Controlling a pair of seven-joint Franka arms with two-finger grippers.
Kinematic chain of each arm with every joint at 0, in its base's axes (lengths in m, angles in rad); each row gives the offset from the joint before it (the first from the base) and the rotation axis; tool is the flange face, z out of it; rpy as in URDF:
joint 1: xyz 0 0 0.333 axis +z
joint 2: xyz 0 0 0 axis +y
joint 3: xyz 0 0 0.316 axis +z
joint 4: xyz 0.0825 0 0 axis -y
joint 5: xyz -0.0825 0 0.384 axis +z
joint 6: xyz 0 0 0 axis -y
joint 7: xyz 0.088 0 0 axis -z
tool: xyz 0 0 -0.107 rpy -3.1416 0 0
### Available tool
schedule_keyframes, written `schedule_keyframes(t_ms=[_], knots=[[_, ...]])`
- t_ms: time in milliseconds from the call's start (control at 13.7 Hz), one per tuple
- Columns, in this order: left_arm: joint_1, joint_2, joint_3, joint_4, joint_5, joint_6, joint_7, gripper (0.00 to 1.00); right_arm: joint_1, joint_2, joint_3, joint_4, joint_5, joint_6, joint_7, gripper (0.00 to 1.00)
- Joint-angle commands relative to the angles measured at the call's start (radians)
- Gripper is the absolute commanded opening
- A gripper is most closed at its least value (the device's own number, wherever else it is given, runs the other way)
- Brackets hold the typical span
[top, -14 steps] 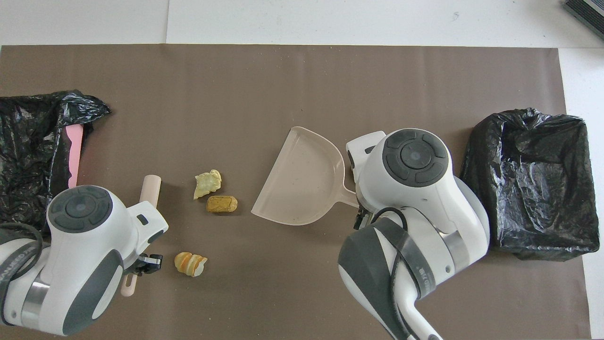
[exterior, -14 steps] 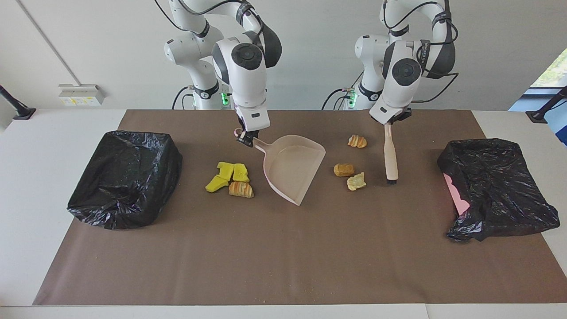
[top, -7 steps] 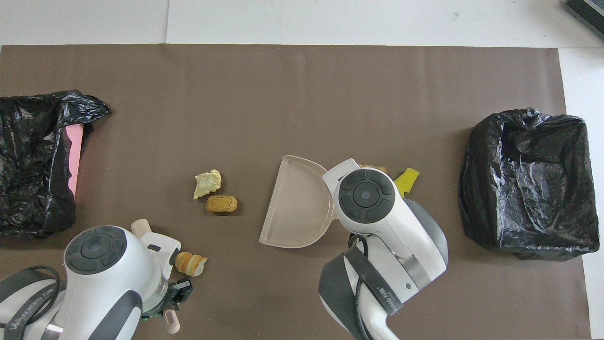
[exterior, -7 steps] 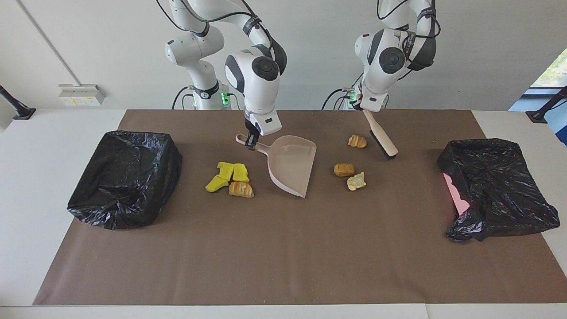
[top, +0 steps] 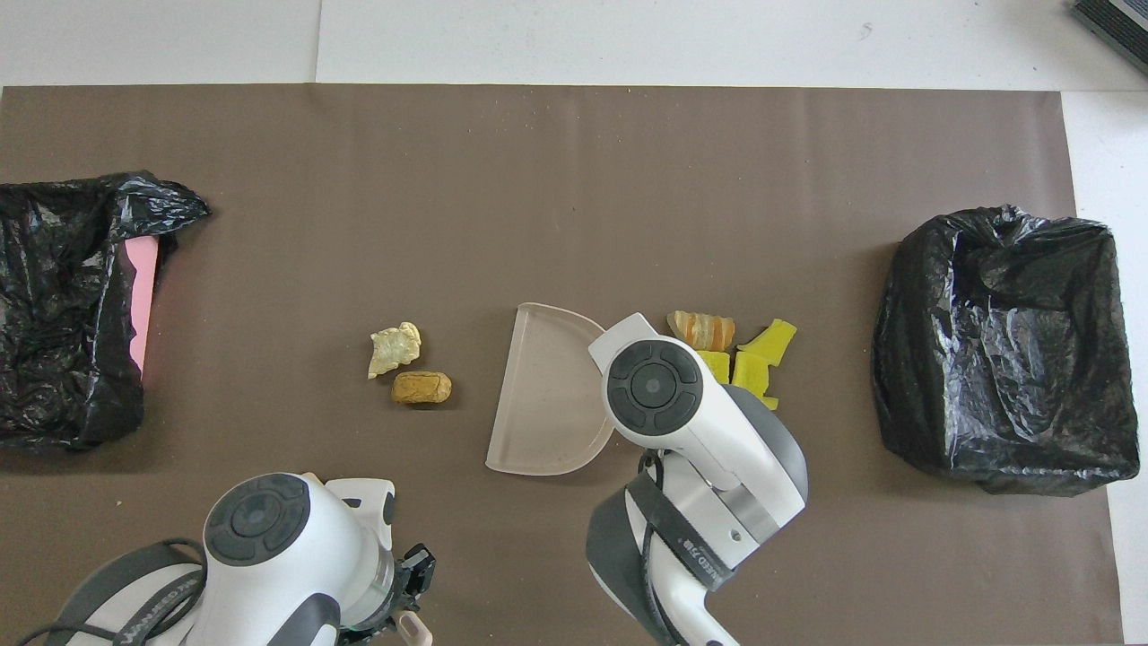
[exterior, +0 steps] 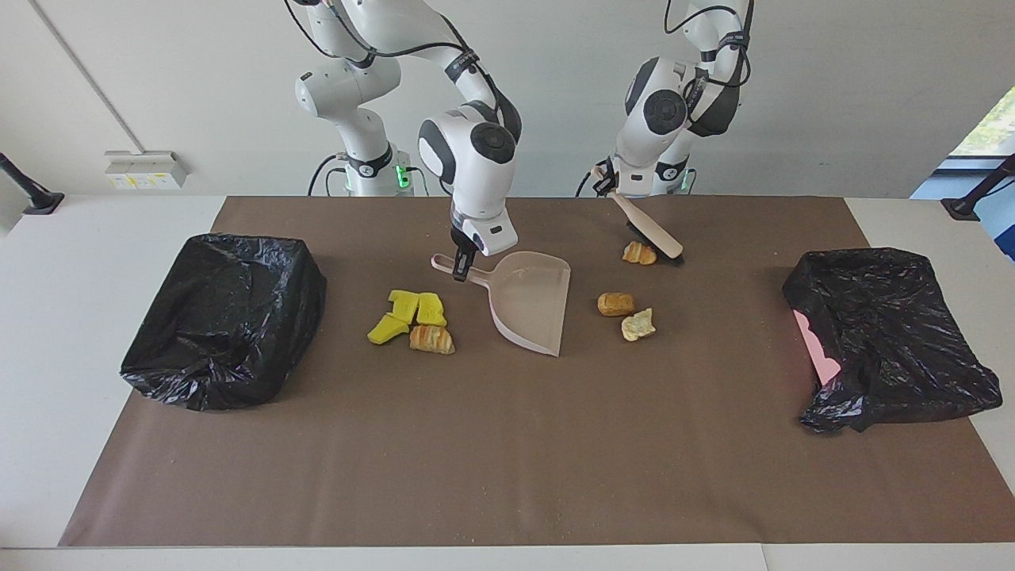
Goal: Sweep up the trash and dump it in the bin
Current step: 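Sweep the yellow scraps into the dustpan with the left gripper's brush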
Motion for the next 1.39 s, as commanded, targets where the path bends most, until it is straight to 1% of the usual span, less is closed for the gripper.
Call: schedule_keyframes(t_ms=[0,73,146,365,511,876,1167,1313], knots=[[-0.019,0.023,0.016,-0.016,-0.039,0.156,-0.022,0.0,0.002,0.01,0.006,-0.009,-0.021,0.035,0.02,0.0],[-0.017,0.047,0.016,-0.01,-0.052,0.243,-0.019,0.0,0.003,0.01,0.006,-0.009,-0.021,0.035,0.021,0.0],[-0.017,0.072,0.016,0.007,-0.055,0.302,-0.009,0.0,0.003,0.01,0.006,-0.009,-0.021,0.037,0.029,0.0],[-0.019,0.13,0.017,0.047,-0.055,0.342,0.066,0.0,0.003,0.01,0.007,-0.009,-0.021,0.037,0.041,0.0],[-0.011,0.136,0.019,0.049,-0.055,0.367,0.195,0.0,0.003,0.01,0.009,-0.008,-0.02,0.037,0.044,0.0],[-0.026,0.136,0.014,0.052,-0.053,0.359,0.49,0.0,0.002,0.01,0.01,-0.008,-0.02,0.038,0.058,0.0],[-0.127,0.138,0.016,0.076,-0.053,0.374,0.678,0.0,0.002,0.01,0.01,-0.009,-0.02,0.038,0.06,0.0],[-0.172,0.144,0.015,0.091,-0.053,0.41,0.708,0.0,0.002,0.01,0.01,-0.008,-0.02,0.038,0.063,0.0]])
